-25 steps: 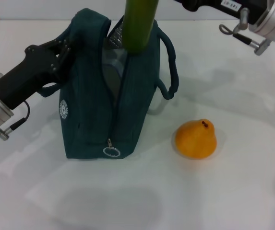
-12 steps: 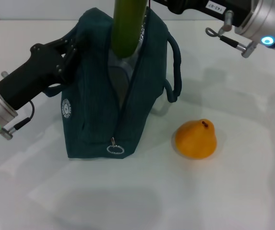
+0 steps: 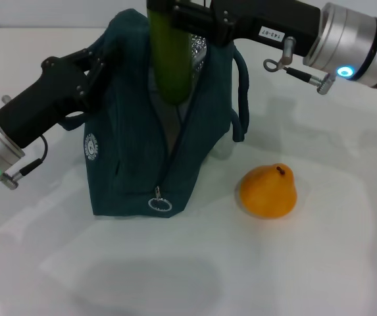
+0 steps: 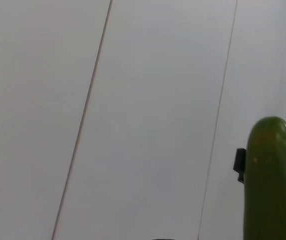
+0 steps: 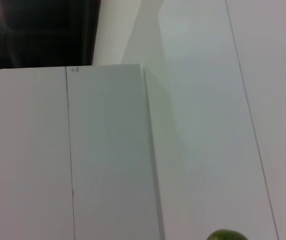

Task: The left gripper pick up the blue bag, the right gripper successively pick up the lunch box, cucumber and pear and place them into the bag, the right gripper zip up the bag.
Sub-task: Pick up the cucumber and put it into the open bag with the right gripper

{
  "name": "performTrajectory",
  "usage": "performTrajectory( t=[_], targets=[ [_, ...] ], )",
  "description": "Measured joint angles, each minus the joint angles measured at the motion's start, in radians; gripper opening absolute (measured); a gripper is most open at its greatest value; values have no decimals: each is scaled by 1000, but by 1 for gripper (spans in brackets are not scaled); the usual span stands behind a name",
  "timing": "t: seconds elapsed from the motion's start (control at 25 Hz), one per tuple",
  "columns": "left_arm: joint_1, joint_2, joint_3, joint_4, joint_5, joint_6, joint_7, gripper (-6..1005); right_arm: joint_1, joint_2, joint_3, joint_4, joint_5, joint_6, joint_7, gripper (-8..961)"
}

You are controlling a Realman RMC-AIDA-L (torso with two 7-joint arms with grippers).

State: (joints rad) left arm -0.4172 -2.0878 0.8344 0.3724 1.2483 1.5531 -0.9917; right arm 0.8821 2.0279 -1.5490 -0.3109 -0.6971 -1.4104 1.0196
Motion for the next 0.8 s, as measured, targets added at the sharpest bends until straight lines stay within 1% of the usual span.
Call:
performTrajectory(
  t=[0.24,0.52,0.8],
  targets=[
    [-4,1,-5,0,-3,-10,-3,44,-14,0,-28,-1,0,4,-17,683],
    [-12,0,-4,0,-5,-24,-4,44,-20,0,-96,-14,2,100,-42,689],
    [-17,0,-5,-2,-7,-42,-4,45,-25,0,-115,-28,9,125,-44,696]
  ],
)
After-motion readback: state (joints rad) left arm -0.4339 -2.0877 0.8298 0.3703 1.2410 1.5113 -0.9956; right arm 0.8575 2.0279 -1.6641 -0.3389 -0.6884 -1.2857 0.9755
